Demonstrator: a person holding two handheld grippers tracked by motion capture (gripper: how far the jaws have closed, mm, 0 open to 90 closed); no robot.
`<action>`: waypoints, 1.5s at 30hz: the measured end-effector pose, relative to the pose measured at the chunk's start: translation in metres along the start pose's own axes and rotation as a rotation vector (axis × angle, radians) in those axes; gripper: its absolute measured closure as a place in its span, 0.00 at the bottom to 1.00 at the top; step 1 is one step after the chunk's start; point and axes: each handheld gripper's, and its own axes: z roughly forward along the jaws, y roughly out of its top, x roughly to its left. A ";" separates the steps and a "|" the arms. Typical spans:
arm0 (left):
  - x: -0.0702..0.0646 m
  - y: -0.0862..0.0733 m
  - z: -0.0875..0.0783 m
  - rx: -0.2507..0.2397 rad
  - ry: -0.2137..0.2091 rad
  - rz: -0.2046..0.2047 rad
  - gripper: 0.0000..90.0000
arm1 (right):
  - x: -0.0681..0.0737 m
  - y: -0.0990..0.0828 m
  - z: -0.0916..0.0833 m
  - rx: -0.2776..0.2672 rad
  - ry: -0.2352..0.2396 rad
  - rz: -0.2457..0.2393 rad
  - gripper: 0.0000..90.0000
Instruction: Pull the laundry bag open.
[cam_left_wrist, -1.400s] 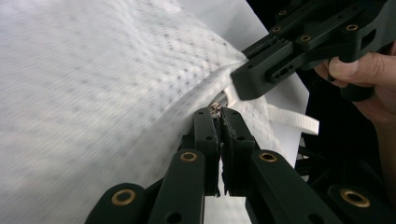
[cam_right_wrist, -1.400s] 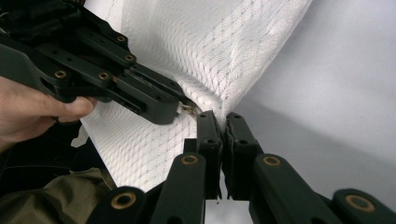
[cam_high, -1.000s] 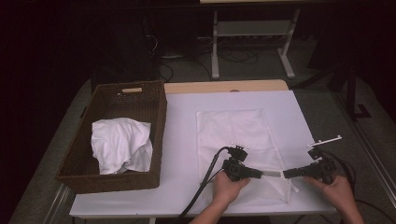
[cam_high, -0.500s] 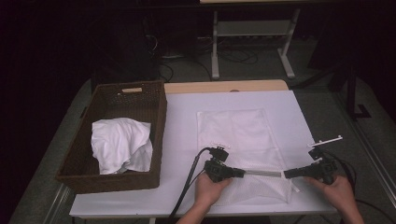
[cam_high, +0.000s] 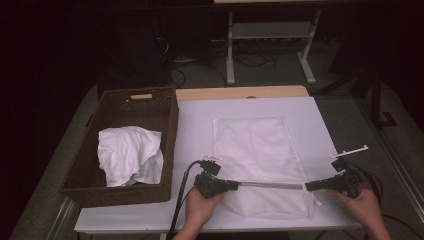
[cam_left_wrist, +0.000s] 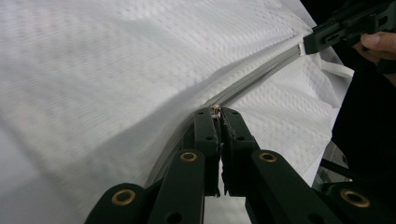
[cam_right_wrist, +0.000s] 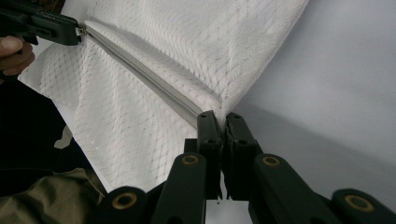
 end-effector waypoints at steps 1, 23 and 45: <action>0.001 -0.001 -0.002 -0.003 0.007 0.002 0.96 | 0.000 0.000 0.000 0.000 -0.002 0.000 0.96; 0.015 -0.020 -0.040 -0.019 0.193 0.001 0.96 | -0.005 -0.001 -0.003 -0.019 -0.033 0.003 0.96; 0.006 -0.015 -0.037 -0.037 0.268 0.063 0.74 | 0.005 -0.001 -0.011 -0.108 -0.076 -0.108 0.69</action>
